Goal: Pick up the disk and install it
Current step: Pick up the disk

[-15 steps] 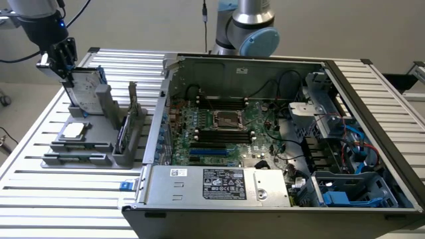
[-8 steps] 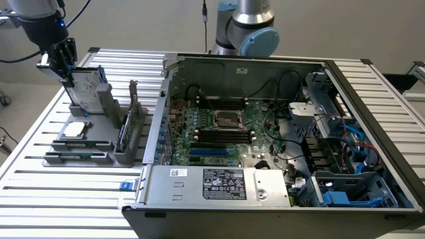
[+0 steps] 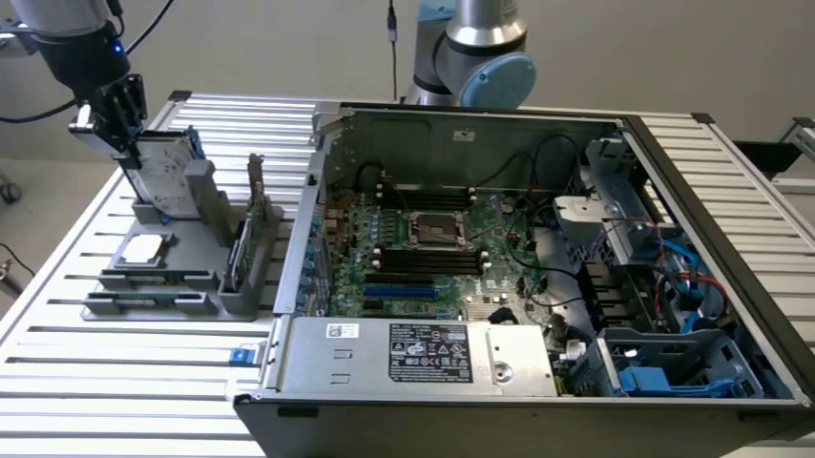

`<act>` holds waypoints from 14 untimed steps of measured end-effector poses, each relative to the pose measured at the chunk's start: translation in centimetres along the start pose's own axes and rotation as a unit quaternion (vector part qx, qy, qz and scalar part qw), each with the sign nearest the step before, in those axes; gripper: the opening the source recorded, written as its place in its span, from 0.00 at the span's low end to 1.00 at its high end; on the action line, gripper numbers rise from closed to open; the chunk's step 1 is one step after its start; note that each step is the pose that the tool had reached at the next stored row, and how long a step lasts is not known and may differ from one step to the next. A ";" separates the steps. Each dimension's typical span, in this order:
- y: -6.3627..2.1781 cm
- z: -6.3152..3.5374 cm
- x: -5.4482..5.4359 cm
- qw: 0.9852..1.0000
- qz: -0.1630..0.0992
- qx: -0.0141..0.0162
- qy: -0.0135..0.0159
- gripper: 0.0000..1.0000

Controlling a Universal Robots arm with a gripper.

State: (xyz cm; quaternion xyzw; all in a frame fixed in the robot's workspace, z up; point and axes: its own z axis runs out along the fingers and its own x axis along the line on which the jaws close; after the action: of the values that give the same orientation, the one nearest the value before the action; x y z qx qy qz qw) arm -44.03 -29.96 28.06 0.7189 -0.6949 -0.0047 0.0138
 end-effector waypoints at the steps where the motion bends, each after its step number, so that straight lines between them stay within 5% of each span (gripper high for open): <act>1: 0.00 0.00 0.0 1.000 0.000 0.000 0.000 0.33; 14: 0.00 -0.01 0.0 1.000 0.000 0.000 0.000 0.33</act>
State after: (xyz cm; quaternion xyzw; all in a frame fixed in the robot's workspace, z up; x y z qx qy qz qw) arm -44.03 -29.97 28.08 0.7190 -0.6949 -0.0047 0.0137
